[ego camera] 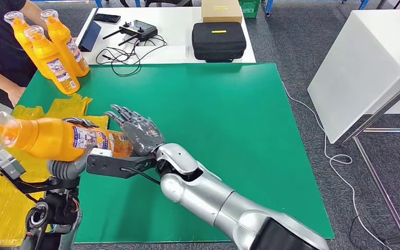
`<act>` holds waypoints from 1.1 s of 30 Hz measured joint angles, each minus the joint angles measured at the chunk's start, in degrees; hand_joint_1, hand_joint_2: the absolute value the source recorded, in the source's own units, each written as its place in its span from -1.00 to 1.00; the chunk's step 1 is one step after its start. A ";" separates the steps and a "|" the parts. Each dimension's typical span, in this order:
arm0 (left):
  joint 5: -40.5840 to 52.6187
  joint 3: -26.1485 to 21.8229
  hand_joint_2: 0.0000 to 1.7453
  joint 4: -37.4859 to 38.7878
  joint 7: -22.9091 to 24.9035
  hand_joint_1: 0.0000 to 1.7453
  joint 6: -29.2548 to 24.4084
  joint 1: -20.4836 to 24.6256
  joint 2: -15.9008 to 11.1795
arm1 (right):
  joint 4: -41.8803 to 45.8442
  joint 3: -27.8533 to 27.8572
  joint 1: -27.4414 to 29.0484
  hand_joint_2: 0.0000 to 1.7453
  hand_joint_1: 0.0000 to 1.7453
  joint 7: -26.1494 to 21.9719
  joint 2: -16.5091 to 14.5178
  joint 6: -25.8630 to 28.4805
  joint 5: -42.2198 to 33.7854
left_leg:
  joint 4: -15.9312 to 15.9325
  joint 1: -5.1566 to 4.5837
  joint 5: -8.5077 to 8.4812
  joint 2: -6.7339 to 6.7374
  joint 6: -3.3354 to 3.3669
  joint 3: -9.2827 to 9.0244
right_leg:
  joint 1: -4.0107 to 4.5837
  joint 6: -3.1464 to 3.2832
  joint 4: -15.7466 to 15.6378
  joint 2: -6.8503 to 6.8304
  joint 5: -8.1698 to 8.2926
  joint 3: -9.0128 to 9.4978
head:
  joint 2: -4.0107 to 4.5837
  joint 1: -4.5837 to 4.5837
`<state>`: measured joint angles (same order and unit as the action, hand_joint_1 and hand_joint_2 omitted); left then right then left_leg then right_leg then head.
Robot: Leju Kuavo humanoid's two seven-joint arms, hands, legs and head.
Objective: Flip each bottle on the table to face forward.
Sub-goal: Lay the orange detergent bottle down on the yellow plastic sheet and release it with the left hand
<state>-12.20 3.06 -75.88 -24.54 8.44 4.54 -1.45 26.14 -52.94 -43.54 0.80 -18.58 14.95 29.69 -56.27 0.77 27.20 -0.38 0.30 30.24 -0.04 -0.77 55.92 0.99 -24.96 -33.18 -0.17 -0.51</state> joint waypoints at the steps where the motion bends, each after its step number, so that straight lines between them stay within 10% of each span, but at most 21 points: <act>1: 2.09 -0.68 1.00 -0.27 -0.81 1.00 -1.96 -0.10 -0.02 | 1.20 1.80 0.33 -1.00 -1.00 0.00 0.47 -0.59 2.19 | 0.00 0.00 0.00 -0.03 0.00 0.00 | 0.00 0.00 0.00 -0.01 0.00 0.00 | 0.00 -0.01; 10: 20.72 -10.89 1.00 1.31 -5.72 1.00 -15.66 -1.11 -2.73 | 21.78 23.04 2.66 -1.00 -1.00 -0.63 7.93 -13.05 11.45 | -0.01 -0.03 0.00 -0.10 0.00 -0.03 | -0.01 0.00 -0.02 -0.04 0.00 -0.01 | 0.00 -0.01; 20: 56.53 -14.00 1.00 25.08 -8.03 1.00 -46.04 12.91 -7.90 | 30.49 31.08 4.69 -1.00 -1.00 -5.11 14.50 -15.88 3.83 | -0.01 -0.02 -0.05 -0.10 -0.04 -0.10 | -0.01 0.00 0.02 -0.04 0.02 0.05 | 0.00 -0.02; 24: 80.04 -16.84 1.00 31.94 -2.54 1.00 -48.25 16.82 -7.44 | 32.54 31.69 6.56 -1.00 -1.00 -5.52 16.20 -16.03 3.04 | -0.02 -0.05 -0.04 -0.04 -0.04 -0.08 | -0.02 -0.01 0.01 -0.01 0.02 0.03 | 0.00 -0.01; 33: 94.77 -17.77 1.00 43.82 7.63 1.00 -48.48 18.89 -5.42 | 33.66 31.44 7.90 -1.00 -1.00 -5.79 18.43 -16.11 1.17 | -0.02 -0.08 -0.02 0.05 -0.04 -0.04 | -0.04 -0.01 -0.01 0.05 0.01 -0.02 | 0.00 -0.03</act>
<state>82.58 -14.71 -32.05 -16.91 -40.04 23.42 -6.87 59.80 -21.50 -35.64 -4.98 -0.15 -1.16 30.87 -56.29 0.70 27.18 -0.33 0.26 30.20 -0.08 -0.79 55.91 1.04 -24.94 -33.20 -0.17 -0.54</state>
